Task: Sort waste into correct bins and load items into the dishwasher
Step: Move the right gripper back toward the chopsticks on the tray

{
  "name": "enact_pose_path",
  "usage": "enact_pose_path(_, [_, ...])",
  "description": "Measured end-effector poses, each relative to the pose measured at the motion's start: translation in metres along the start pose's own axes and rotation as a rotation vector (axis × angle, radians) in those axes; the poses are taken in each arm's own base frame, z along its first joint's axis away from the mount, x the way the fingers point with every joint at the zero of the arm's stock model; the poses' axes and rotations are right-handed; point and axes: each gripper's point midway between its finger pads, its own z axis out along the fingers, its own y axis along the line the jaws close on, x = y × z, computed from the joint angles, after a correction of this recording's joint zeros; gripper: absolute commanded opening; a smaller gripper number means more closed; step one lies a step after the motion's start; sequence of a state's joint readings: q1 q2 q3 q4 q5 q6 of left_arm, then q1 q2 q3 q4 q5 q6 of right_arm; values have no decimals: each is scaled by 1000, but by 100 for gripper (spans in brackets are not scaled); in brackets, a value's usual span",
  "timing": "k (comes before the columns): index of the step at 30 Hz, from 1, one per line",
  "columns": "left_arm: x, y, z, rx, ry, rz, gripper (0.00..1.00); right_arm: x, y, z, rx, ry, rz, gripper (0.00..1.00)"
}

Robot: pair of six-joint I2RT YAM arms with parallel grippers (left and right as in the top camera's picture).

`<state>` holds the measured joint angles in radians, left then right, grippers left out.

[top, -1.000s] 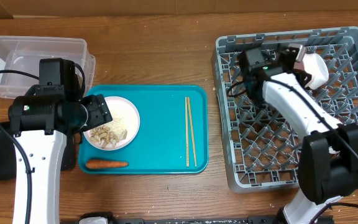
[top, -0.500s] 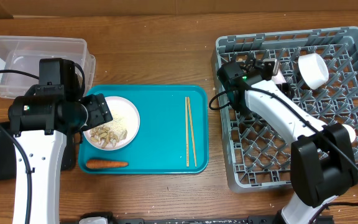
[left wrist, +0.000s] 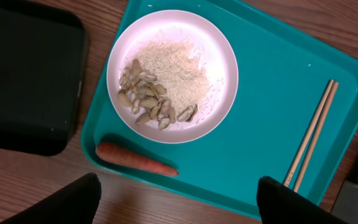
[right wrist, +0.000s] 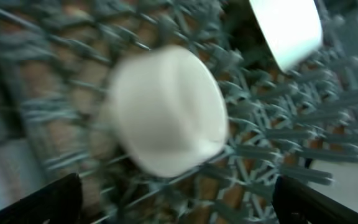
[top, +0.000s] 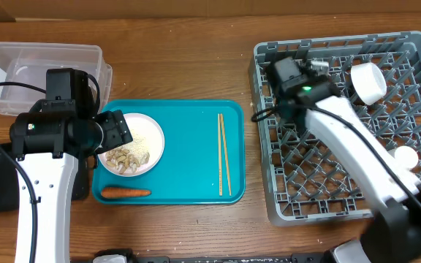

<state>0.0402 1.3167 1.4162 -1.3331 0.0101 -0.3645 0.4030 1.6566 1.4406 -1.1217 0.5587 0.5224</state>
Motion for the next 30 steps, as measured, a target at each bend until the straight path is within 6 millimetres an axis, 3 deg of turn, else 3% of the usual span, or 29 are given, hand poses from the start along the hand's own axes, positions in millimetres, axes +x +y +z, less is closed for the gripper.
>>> enact_pose_path(4, [0, 0, 0, 0, 0, 0, 83, -8, 20, -53, -291, -22, -57, 100])
enact_pose_path(7, [0, 0, 0, 0, -1, 0, 84, 8, 43, -83, -514, 33, -150, 100])
enact_pose_path(10, [0, 0, 0, 0, 0, 0, 84, 28, 66, -97, -680, 118, -223, 100])
enact_pose_path(15, [1, -2, 0, 11, 5, 0, 84, 52, 85, -104, -814, 213, -278, 96])
enact_pose_path(23, [3, -4, 10, 13, 52, -1, 83, 98, 116, -106, -857, 322, -398, 87])
enact_pose_path(30, [6, -4, 23, -5, 108, -3, 83, 142, 161, -84, -757, 398, -477, 84])
